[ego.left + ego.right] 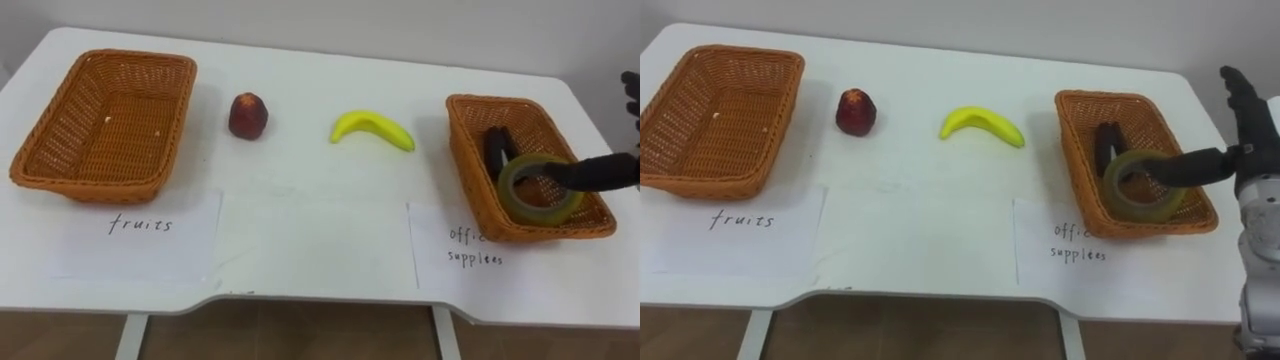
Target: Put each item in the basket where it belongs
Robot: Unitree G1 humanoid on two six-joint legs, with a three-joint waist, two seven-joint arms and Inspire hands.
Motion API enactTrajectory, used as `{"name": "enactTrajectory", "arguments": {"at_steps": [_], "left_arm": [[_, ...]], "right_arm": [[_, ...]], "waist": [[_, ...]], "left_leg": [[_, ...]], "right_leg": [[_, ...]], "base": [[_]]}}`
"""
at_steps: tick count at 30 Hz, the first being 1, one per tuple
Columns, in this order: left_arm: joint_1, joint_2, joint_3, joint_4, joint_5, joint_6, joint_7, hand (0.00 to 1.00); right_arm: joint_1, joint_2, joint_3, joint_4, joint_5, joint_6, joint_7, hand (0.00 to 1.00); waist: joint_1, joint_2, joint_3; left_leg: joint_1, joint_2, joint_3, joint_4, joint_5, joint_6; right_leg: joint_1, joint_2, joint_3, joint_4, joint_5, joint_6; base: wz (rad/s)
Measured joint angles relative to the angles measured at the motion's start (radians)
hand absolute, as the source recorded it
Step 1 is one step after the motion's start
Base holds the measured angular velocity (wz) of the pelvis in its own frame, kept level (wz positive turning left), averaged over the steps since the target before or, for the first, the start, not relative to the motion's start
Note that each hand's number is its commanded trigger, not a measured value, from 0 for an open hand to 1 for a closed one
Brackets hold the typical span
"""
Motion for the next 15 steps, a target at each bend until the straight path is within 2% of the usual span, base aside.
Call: {"name": "enactTrajectory", "arguments": {"at_steps": [8, 15], "left_arm": [[-0.016, -0.002, 0.0, -0.004, -0.018, 0.0, 0.0, 0.0], [-0.016, -0.007, -0.001, -0.004, -0.02, 0.0, 0.003, 0.0]], "right_arm": [[-0.009, -0.006, -0.001, -0.123, 0.104, 0.003, 0.0, 0.0], [-0.026, -0.006, -0.001, -0.165, 0.189, 0.01, 0.002, 0.0]], "waist": [[0.003, -0.008, -0.0039], [0.021, 0.001, -0.0015]], "left_leg": [[-0.001, 0.001, 0.0, -0.001, -0.001, -0.001], [0.0, 0.001, 0.001, -0.001, -0.001, -0.001]], "right_leg": [[-0.003, 0.0, -0.004, -0.001, 0.0, 0.0], [-0.004, 0.001, -0.004, 0.0, 0.0, 0.0]], "base": [[0.0], [0.0]]}}
